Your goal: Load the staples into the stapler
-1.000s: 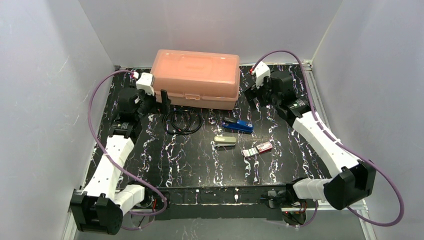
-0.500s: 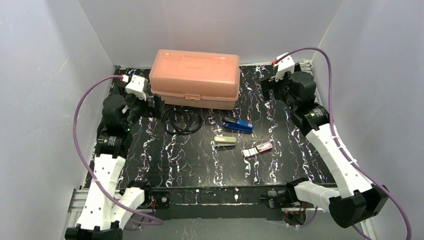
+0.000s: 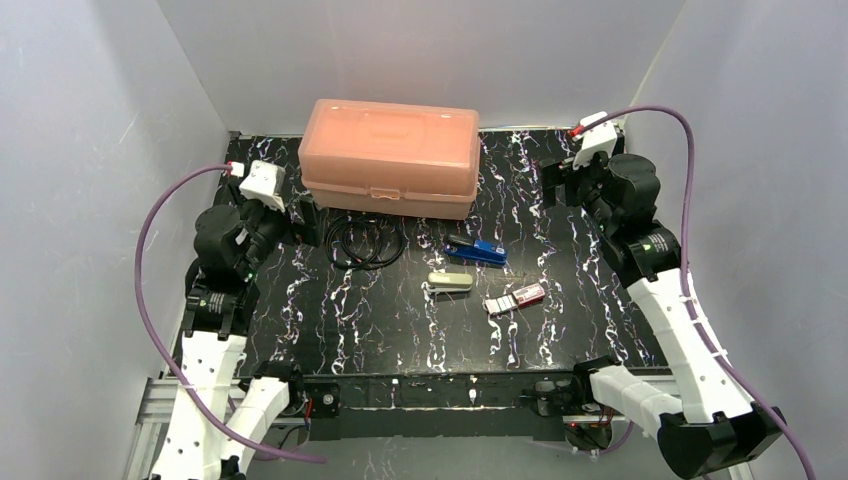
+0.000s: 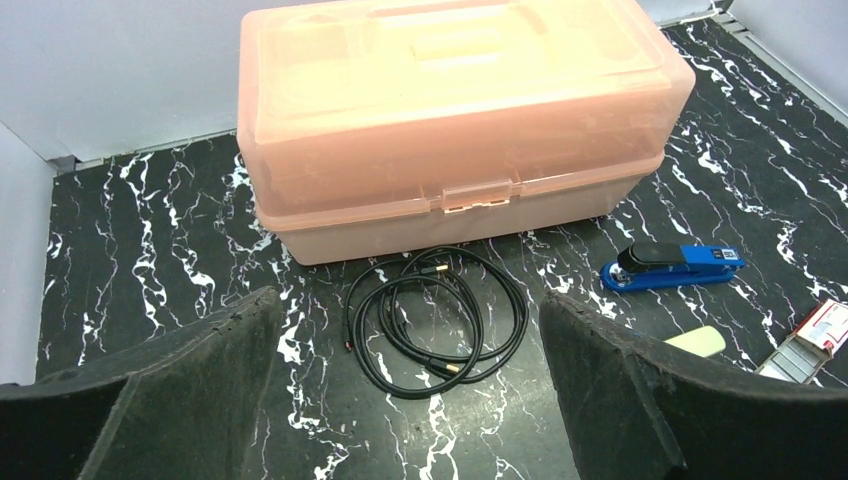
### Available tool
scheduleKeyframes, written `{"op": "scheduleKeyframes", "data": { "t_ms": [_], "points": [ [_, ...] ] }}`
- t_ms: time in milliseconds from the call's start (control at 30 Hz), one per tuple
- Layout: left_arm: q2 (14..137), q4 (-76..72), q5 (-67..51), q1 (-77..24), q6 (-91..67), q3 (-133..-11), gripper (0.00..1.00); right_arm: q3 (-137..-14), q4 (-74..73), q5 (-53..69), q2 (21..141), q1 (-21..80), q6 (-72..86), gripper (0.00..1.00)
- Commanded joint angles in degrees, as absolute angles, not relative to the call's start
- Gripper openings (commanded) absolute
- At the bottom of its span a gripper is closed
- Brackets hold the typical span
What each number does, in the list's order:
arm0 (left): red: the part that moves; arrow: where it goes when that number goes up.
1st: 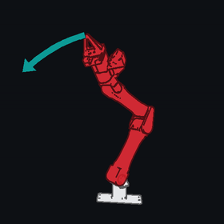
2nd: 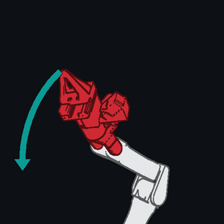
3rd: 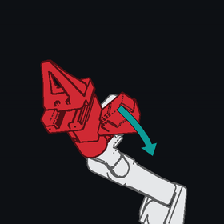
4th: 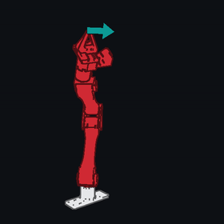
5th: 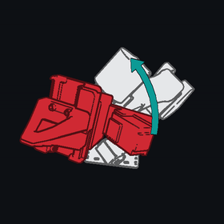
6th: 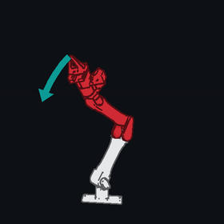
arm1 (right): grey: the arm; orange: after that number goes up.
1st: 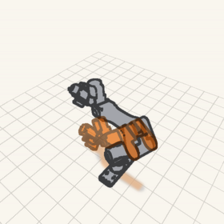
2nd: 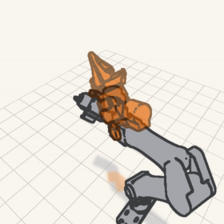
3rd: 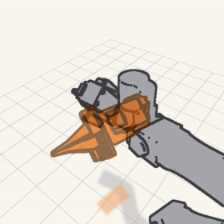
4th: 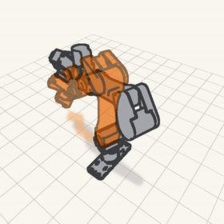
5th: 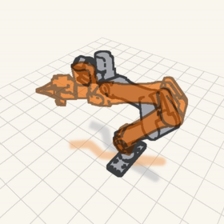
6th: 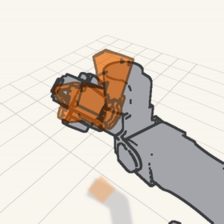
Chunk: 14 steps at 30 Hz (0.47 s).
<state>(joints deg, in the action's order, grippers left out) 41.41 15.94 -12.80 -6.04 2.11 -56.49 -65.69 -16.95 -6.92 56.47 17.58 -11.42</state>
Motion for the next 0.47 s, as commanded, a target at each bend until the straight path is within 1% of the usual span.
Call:
{"op": "scheduleKeyframes", "data": {
  "t_ms": [0,200,433],
  "points": [
    [43.16,17.76,-13.12,-5.63,3.04,-57.4,0.98,-65.17,-16.41,-5.93,55.18,16.47,-10.36,0.99],
    [44.01,18.43,-13.3,-5.65,3.27,-58.63,0.99,-65.85,-17.45,-6.33,55.3,15.93,-10.7,0.99],
    [42.86,17.57,-12.35,-5.65,3.68,-56.66,0.98,-65.85,-17.9,-4.44,55.02,15.63,-10.28,0.99]
  ]
}}
